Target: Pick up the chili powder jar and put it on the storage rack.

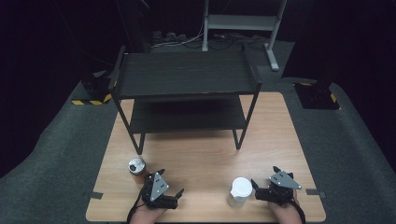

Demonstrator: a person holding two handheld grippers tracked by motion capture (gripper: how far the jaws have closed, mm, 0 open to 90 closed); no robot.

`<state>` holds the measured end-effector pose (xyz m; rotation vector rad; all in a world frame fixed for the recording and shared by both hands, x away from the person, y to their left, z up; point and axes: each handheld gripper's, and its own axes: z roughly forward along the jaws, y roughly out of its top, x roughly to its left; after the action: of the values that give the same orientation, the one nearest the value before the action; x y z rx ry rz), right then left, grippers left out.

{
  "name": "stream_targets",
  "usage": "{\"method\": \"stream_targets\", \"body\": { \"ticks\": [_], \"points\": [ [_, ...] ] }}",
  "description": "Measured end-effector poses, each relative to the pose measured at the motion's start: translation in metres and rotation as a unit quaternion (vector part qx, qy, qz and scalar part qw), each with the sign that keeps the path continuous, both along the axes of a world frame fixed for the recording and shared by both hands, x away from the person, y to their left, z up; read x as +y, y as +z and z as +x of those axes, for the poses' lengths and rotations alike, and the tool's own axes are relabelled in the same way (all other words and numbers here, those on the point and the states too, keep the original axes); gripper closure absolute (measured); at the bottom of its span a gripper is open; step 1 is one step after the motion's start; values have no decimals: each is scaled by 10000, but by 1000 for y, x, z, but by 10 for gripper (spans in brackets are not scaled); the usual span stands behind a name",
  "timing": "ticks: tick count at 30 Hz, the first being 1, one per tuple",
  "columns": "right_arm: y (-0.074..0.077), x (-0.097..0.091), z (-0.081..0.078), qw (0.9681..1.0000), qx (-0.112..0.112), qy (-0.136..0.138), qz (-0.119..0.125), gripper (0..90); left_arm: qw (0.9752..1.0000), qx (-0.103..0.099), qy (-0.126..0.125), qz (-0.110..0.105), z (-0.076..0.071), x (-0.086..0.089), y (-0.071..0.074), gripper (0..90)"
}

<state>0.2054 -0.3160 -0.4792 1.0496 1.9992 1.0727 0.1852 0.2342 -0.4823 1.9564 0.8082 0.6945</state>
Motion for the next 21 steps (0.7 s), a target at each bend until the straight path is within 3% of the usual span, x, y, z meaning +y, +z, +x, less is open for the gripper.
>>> {"method": "stream_targets", "body": {
  "ticks": [12, 16, 21],
  "points": [
    [0, 0, 1, 10000, 28, -6, 15, 0, 9997, -90, -181, -135, -3, 4, 4, 7],
    [1, -1, 2, 10000, 52, -5, 37, 0, 9988, -214, -293, -326, -7, 10, 9, 5],
    [1, -2, 2, 10000, 51, -17, 46, 0, 9982, -328, -329, -368, -12, 12, 15, 5]
  ]
}}
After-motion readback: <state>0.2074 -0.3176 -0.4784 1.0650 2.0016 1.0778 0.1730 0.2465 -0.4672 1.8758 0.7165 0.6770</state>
